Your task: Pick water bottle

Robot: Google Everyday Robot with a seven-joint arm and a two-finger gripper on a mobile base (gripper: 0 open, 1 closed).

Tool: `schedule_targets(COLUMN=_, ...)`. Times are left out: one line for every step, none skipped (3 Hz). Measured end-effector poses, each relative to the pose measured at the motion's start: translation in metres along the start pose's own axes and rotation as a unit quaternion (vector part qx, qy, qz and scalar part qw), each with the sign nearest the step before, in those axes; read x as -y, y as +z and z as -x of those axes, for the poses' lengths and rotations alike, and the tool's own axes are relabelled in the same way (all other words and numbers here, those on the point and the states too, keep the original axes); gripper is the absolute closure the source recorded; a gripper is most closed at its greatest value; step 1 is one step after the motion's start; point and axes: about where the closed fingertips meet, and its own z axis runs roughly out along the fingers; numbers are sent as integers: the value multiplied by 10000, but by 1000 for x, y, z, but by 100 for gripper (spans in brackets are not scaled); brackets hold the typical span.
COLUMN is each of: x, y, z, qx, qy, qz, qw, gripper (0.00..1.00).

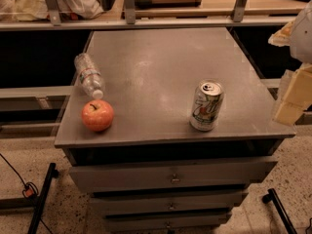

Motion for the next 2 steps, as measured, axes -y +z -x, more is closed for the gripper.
schedule_targets(x=0, y=0, z=2, qx=7, qy=-10, qz=-6, qw=10000, gripper=0)
schedule_targets(x=7, y=17, z=36, qx=107, qy=-236, qz=130, qw=9996, gripper=0)
